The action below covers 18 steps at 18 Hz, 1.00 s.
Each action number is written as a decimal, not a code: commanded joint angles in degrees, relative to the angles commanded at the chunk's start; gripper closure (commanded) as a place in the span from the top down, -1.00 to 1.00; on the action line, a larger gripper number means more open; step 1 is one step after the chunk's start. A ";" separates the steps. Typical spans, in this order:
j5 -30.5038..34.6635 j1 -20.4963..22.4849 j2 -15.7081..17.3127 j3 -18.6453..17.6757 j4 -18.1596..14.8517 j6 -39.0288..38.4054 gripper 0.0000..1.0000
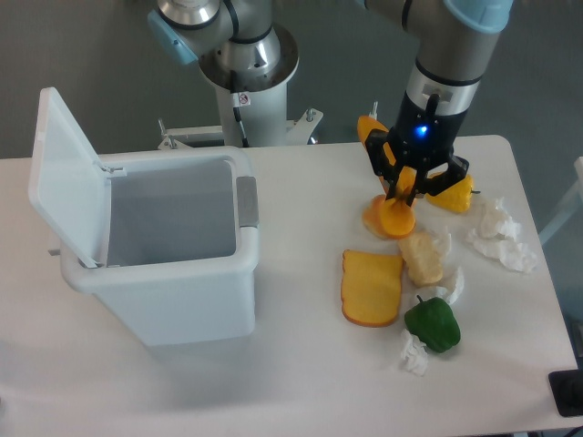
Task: Place the long bread in the trash can
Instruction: 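Close the gripper on the long orange bread loaf beside the bun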
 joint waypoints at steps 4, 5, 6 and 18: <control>-0.09 0.09 0.44 -0.44 0.09 -0.44 -0.34; -0.17 0.09 0.44 -0.27 0.09 -0.53 -0.34; -0.26 0.09 0.44 -0.26 0.09 -0.53 -0.34; -8.17 1.49 0.61 1.67 9.31 -6.76 -0.29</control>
